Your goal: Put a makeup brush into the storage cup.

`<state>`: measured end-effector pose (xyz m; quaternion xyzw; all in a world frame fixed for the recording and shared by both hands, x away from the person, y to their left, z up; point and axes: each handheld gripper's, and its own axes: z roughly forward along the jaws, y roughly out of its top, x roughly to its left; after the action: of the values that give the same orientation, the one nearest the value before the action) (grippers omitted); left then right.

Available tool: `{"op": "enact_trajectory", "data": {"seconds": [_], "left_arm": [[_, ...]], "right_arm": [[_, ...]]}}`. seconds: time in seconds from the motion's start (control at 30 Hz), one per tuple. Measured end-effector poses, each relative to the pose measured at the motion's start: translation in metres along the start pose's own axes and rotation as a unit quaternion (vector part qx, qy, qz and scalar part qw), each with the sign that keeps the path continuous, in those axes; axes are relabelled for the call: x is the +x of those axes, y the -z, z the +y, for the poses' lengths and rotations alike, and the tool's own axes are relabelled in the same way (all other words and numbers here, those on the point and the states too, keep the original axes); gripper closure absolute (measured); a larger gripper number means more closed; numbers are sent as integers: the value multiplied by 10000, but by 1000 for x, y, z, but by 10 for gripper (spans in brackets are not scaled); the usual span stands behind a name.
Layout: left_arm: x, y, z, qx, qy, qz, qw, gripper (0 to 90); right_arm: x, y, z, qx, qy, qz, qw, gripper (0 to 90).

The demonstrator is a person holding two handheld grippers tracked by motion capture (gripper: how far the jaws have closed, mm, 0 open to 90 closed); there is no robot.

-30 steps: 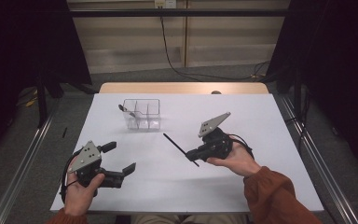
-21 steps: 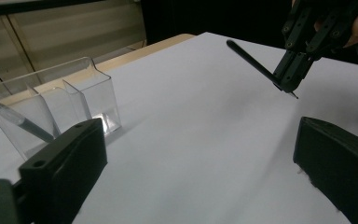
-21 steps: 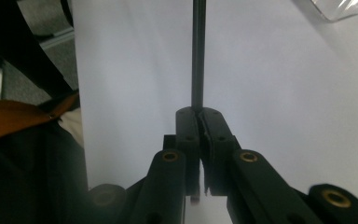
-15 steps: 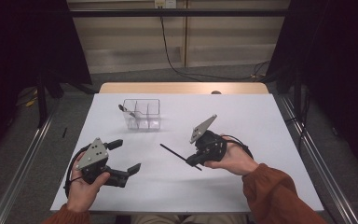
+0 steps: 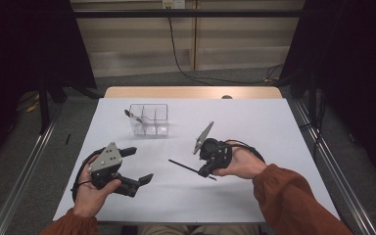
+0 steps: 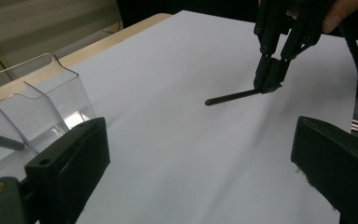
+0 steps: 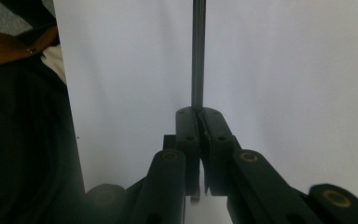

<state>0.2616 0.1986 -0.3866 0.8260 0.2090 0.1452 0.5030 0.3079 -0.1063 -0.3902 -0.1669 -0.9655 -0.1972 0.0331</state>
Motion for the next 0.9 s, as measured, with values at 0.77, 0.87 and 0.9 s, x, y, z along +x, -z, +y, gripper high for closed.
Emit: {"op": "enact_trajectory", "data": {"seconds": [0.77, 0.87, 0.9], "left_arm": [[3, -35, 8, 1066, -210, -697, 9916, 33], [3, -39, 7, 1229, -287, -805, 9887, 33], [3, -40, 7, 1273, -309, -870, 9876, 33]], "right_arm": [[6, -6, 21, 854, 672, 65, 9941, 861], [7, -8, 23, 865, 754, 98, 9933, 861], [7, -8, 24, 944, 751, 117, 9926, 861]]}}
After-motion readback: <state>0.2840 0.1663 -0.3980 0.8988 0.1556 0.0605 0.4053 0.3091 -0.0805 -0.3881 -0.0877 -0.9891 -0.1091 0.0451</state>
